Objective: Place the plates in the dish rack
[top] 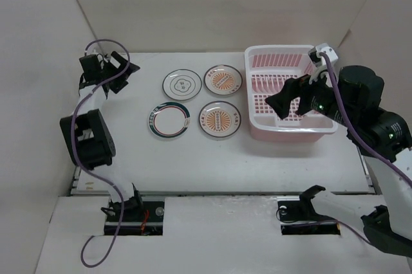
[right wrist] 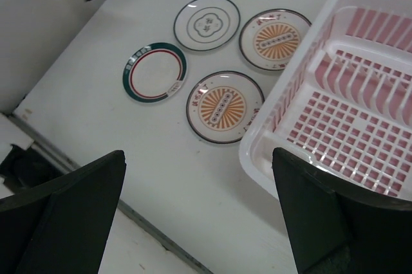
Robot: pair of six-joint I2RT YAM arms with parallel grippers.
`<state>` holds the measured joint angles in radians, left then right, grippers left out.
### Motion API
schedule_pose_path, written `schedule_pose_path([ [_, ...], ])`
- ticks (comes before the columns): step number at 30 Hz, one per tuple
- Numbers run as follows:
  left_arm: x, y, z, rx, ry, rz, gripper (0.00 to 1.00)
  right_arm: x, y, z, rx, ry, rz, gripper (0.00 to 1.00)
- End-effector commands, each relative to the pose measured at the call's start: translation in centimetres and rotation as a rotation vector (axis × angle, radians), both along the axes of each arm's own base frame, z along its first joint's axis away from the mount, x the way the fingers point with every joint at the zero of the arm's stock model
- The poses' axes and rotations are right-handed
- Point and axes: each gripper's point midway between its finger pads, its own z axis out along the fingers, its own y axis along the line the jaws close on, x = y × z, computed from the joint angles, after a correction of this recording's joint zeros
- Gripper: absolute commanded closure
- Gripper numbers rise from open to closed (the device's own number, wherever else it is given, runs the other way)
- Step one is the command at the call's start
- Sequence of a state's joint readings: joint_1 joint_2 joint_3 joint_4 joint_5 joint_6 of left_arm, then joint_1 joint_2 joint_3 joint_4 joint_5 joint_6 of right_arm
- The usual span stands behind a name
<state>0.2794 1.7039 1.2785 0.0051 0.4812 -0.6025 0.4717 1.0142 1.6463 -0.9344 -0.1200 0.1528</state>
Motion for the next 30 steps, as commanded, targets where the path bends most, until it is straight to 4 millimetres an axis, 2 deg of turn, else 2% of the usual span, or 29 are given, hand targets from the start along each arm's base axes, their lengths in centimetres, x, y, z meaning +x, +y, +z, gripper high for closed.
schedule_pose_path([
  [1,3.3,-2.2,1.6,-0.040,-0.132,-0.224,0.04,-1.4,1.4,3.2,0.027,-0.122,0.086,0.00],
  [2,4.3,-2.5,2.4,-0.029,-0.158,-0.251,0.05,-1.5,1.4,2.9,0.009,-0.120,0.088,0.00],
  [4,4.9,-2.8,0.4,-0.012,-0.125,-0.258,0.05,-1.4,1.6,2.4,-0.018,-0.112,0.087,0.00],
  [5,5.3,-3.7,-1.2,-0.016,-0.095,-0.280,0.05,-1.6,1.8,2.2,-0.022,-0.104,0.096,0.00],
  [7,6.3,-3.6,-2.5,0.002,-0.069,-0.278,0.05,-1.7,1.8,2.5,-0.028,-0.119,0.099,0.00],
  [8,6.6,-4.2,-4.7,-0.002,-0.024,-0.288,0.05,-1.9,2.0,2.5,-0.027,-0.119,0.110,0.00],
  [9,6.7,-4.9,-5.7,-0.002,-0.004,-0.295,0.05,-2.0,2.2,2.5,-0.026,-0.119,0.119,0.00],
  [10,7.0,-4.7,-6.2,0.001,0.002,-0.287,0.05,-1.9,2.5,2.3,-0.030,-0.109,0.130,0.00],
  [12,7.0,-6.2,-8.0,-0.010,0.043,-0.294,0.06,-2.0,2.7,2.3,-0.029,-0.109,0.141,0.00],
  [13,7.3,-6.1,-7.8,-0.004,0.024,-0.294,0.06,-2.0,2.7,2.3,-0.029,-0.109,0.141,0.00],
  [15,7.7,-7.3,-9.1,-0.014,0.045,-0.303,0.06,-1.9,3.0,2.0,-0.039,-0.106,0.152,0.00],
  [16,8.0,-8.2,-8.9,-0.020,0.041,-0.313,0.08,-1.8,3.1,1.7,-0.044,-0.098,0.153,0.00],
  [17,8.4,-8.0,-9.2,-0.021,0.046,-0.300,0.09,-2.0,3.2,1.7,-0.043,-0.099,0.162,0.00],
  [19,8.6,-9.5,-10.4,-0.020,0.069,-0.320,0.11,-1.9,3.1,1.7,-0.046,-0.100,0.153,0.00],
  [21,9.3,-9.7,-10.5,-0.006,0.079,-0.310,0.12,-1.7,3.0,1.3,-0.053,-0.093,0.143,0.00],
  [22,9.4,-9.5,-11.5,-0.012,0.105,-0.295,0.15,-1.7,3.0,1.3,-0.060,-0.098,0.146,0.00],
  [25,9.9,-9.9,-11.7,-0.015,0.109,-0.281,0.21,-1.7,2.6,1.5,-0.061,-0.108,0.126,0.00],
  [27,9.8,-10.3,-12.9,-0.011,0.130,-0.280,0.29,-1.5,2.4,1.5,-0.063,-0.109,0.116,0.00],
  [29,9.9,-10.1,-12.9,-0.010,0.135,-0.263,0.34,-1.5,2.4,1.5,-0.063,-0.109,0.116,0.00],
  [30,9.7,-10.1,-13.3,-0.011,0.144,-0.263,0.40,-1.5,2.4,1.5,-0.063,-0.109,0.116,0.00],
])
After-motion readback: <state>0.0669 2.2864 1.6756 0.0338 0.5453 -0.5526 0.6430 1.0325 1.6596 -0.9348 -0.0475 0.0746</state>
